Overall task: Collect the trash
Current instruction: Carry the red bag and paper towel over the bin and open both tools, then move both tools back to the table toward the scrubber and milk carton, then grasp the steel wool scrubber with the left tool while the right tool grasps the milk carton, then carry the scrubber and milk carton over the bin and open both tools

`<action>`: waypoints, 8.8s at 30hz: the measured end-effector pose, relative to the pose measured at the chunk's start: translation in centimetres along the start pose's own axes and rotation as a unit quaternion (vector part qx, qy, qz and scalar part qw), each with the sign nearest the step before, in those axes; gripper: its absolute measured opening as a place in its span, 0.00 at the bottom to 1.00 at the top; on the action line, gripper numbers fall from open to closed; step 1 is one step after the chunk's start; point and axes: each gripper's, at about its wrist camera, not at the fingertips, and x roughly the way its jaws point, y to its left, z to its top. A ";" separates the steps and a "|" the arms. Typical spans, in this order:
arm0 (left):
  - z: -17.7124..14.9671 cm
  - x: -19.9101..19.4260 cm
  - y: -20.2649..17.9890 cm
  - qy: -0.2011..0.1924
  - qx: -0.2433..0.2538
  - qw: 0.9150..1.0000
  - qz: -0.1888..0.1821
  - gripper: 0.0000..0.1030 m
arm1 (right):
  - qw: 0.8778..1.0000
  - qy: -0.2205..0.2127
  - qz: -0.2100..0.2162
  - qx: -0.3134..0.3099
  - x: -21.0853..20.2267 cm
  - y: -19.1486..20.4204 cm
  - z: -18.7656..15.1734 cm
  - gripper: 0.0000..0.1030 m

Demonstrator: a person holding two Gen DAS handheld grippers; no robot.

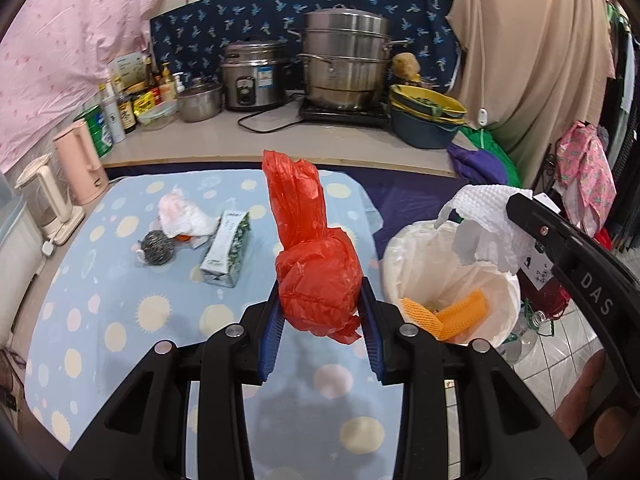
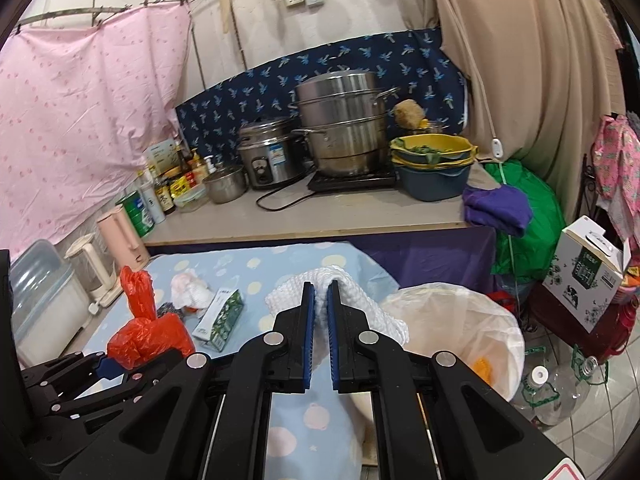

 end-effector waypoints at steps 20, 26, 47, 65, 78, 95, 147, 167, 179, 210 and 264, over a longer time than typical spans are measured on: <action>1.5 5.5 -9.5 0.014 0.063 0.997 -0.031 0.33 | 0.995 0.028 -0.055 0.078 3.0 -10.2 -1.2 0.06; 1.8 6.8 -11.2 0.013 0.071 0.997 -0.033 0.33 | 0.994 0.036 -0.064 0.085 4.3 -11.3 -1.4 0.06; 1.9 12.4 -13.6 0.053 0.082 0.995 -0.033 0.33 | 0.988 0.083 -0.087 0.097 8.9 -13.8 -3.1 0.07; 2.1 13.0 -13.3 0.050 0.074 0.996 -0.022 0.56 | 0.987 0.068 -0.098 0.108 8.6 -14.4 -2.8 0.36; 2.2 12.4 -12.6 0.047 0.067 0.996 -0.020 0.56 | 0.989 0.063 -0.094 0.099 8.1 -13.4 -2.2 0.38; 1.0 10.7 -2.8 0.046 -0.012 0.998 0.036 0.69 | 0.993 0.063 -0.073 0.064 8.4 -7.3 -1.9 0.54; -0.2 16.2 28.6 0.063 -0.221 0.961 0.152 0.90 | 0.974 0.224 0.014 -0.034 29.6 20.8 -10.4 0.77; -0.1 23.3 28.3 0.092 -0.199 0.968 0.124 0.72 | 0.970 0.241 0.033 -0.023 30.0 18.4 -11.1 0.50; -1.2 20.5 27.4 0.092 -0.206 0.968 0.107 0.54 | 0.971 0.235 0.039 -0.016 27.6 16.9 -10.5 0.49; -0.9 5.7 11.9 0.033 -0.126 0.991 0.039 0.54 | 0.994 0.105 0.034 0.008 11.1 6.3 -4.9 0.48; 2.7 11.0 -13.7 0.047 0.074 0.995 -0.052 0.55 | 0.986 0.002 -0.106 0.132 5.1 -14.7 -0.1 0.49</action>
